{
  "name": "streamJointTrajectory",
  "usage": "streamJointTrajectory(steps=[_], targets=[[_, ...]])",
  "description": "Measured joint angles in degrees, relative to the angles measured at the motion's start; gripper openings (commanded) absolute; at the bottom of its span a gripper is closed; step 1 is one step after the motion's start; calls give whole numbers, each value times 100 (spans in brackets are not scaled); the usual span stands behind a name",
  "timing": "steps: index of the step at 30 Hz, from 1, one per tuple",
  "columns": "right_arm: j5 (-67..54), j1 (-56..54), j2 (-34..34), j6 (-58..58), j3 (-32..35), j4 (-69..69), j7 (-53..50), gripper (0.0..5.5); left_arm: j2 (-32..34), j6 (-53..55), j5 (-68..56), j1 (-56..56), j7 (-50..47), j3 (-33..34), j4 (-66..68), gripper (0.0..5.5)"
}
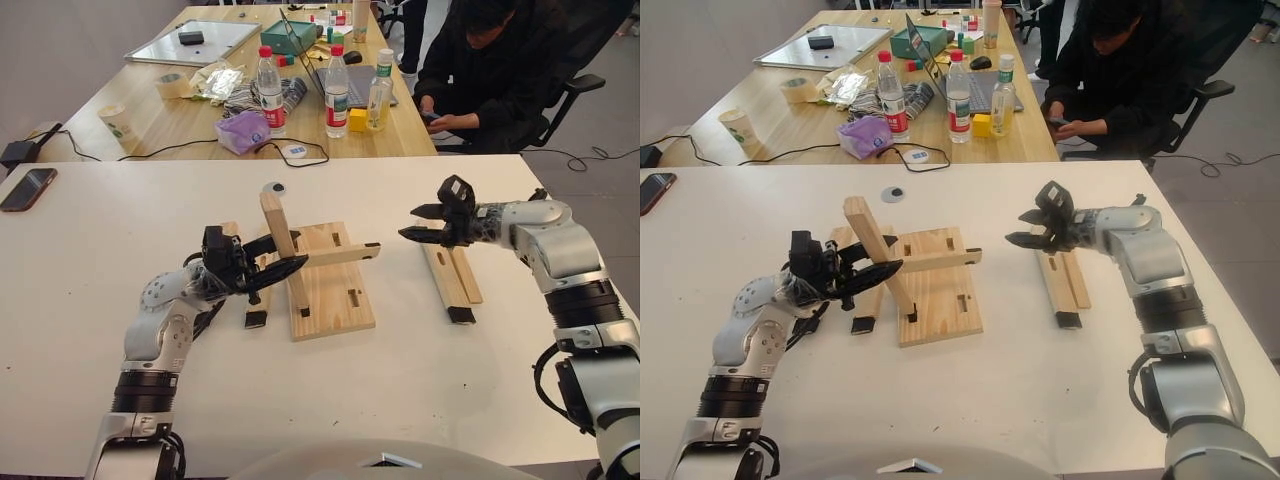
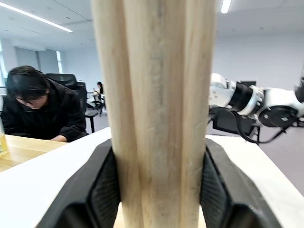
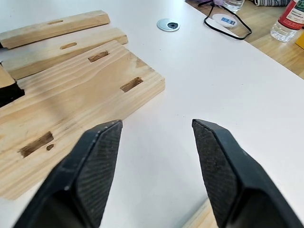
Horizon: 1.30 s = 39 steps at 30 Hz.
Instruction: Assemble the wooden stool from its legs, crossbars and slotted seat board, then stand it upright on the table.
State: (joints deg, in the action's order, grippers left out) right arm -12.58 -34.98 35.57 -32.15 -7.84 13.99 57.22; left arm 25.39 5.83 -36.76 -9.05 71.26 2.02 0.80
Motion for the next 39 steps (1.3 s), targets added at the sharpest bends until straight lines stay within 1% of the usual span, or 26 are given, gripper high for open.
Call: streamJointTrajectory(steps=[2, 4, 6, 8, 12, 20, 33, 35, 39], targets=[[-87, -17, -138, -26, 66, 19, -49, 191, 203, -21, 111, -13, 152, -106, 33, 203], [-94, -55, -142, -51, 125, 45, -136, 145, 362, -118, 181, 60, 251, -187, 59, 203], [-109, -102, -153, -61, 197, 76, -217, 108, 413, -175, 184, 132, 254, -192, 78, 203], [-138, -119, -156, -64, 244, 107, -259, 82, 414, -255, 183, 188, 247, -191, 114, 203], [-143, -120, -175, -68, 256, 131, -298, 5, 442, -365, 183, 236, 224, -225, 233, 203], [-144, -111, -174, -78, 257, 111, -377, 5, 664, -425, 174, 235, 48, -402, 188, 203], [-151, 73, -203, -82, 321, -27, -640, 5, 1457, -355, 165, -16, -106, -923, 49, 203], [-159, 97, -368, -83, 337, -47, -701, 5, 1507, -355, 159, -45, -127, -989, 51, 203], [-317, 138, -379, -87, 337, -97, -767, 0, 1561, -353, 153, -116, -185, -1108, 58, 203]])
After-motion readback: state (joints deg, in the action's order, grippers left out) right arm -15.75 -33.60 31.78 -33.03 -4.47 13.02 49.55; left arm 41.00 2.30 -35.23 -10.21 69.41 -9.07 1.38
